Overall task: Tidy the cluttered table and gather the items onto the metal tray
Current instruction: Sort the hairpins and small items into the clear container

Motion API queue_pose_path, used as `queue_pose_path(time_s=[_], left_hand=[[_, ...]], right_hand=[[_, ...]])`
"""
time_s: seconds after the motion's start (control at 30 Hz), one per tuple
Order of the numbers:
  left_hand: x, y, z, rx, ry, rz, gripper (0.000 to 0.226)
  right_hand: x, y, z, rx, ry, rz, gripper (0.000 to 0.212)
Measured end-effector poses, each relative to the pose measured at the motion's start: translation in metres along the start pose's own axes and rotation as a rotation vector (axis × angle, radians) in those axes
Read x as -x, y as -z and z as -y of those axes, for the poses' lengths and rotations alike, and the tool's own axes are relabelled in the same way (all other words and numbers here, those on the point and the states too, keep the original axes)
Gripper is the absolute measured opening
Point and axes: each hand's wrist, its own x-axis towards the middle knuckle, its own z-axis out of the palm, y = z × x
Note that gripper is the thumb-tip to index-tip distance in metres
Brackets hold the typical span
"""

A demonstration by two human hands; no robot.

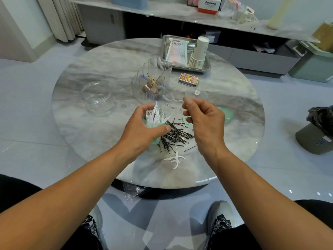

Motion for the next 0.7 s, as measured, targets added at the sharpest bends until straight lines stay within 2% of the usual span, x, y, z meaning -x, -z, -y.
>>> queue_pose_path(time_s=[0.07,0.13,0.27,0.43,0.53,0.6,0.7], left_hand=[[-0.002,0.000,0.003,-0.011,0.025,-0.018,0.071],[-0.002,0.000,0.004,-0.082,0.015,-0.039,0.070],[-0.001,0.000,0.002,-0.226,-0.018,-0.056,0.068],[0.003,0.000,0.000,-0.314,-0.091,-0.025,0.073],[0.005,-0.002,0.000,-0.319,-0.131,-0.004,0.068],[0.007,-0.005,0.000,-0.291,-0.137,0.040,0.063],[0.010,-0.008,0.000,-0.277,-0.155,0.074,0.054]], right_hand=[[-0.002,0.000,0.005,0.025,0.039,0.031,0.004],[-0.003,0.001,0.012,0.102,0.074,0.151,0.005],[-0.001,0.001,0.019,0.383,0.072,0.352,0.009],[0.002,-0.002,0.019,0.747,0.130,0.379,0.020],[0.002,-0.003,0.021,0.781,0.128,0.389,0.019],[0.005,-0.006,0.023,0.811,0.140,0.464,0.014],[0.012,-0.011,0.021,0.864,0.243,0.499,0.009]])
